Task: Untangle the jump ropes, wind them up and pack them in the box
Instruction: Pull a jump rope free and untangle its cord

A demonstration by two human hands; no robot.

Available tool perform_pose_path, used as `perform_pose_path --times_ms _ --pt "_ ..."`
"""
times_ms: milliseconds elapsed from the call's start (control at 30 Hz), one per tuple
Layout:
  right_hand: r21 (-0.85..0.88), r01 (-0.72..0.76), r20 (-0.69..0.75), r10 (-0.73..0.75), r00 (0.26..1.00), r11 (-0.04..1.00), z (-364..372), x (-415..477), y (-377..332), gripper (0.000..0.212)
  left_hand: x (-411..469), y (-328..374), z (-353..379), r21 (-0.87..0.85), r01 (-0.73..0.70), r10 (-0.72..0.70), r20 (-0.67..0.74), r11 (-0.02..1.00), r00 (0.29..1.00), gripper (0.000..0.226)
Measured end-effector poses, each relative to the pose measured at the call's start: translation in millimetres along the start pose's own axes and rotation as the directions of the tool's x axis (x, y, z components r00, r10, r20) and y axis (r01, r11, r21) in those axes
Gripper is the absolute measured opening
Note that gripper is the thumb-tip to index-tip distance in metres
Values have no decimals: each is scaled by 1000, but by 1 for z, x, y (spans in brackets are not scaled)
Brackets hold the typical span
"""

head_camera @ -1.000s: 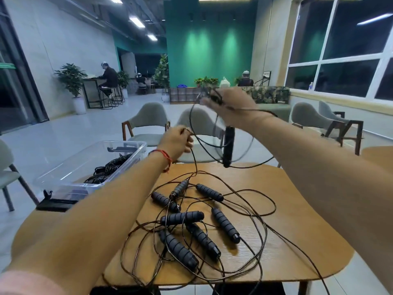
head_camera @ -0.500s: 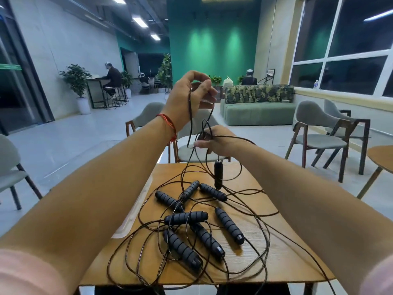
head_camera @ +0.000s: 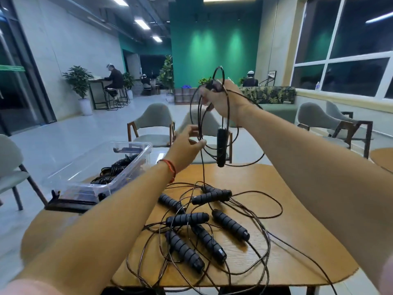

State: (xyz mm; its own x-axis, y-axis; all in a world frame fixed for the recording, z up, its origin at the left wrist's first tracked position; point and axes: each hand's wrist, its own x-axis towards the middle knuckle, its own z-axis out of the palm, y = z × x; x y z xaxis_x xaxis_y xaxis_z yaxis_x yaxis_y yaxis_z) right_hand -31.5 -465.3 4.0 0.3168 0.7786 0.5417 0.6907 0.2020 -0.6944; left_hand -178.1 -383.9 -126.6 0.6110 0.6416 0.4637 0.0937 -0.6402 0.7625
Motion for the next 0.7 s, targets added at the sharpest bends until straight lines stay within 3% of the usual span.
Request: perform_pose_path --times_ms 67,133,200,333,500,633,700 --pt "16 49 -45 -48 998 999 -7 5 -13 15 -7 -5 10 -75 53 -51 31 996 998 28" --pt "82 64 -84 -57 995 995 -15 9 -21 13 -12 -9 14 -161 128 -111 112 979 987 45" --pt "118 70 -125 -55 991 991 -23 12 -27 15 -16 -15 16 -186 158 -123 187 970 975 48" --pt "51 95 -255 -79 964 994 -40 13 -35 17 -26 -36 21 -62 93 -75 242 994 967 19" --pt "32 111 -340 -93 936 993 -48 19 -31 17 -15 -38 11 37 87 -90 87 996 992 16" --pt "103 30 -307 3 952 994 -51 25 -25 14 7 -3 2 -112 17 -28 -94 994 995 18" --pt "169 -35 -251 77 965 985 -49 25 -20 17 17 14 -3 -144 -13 -2 -104 989 995 20"
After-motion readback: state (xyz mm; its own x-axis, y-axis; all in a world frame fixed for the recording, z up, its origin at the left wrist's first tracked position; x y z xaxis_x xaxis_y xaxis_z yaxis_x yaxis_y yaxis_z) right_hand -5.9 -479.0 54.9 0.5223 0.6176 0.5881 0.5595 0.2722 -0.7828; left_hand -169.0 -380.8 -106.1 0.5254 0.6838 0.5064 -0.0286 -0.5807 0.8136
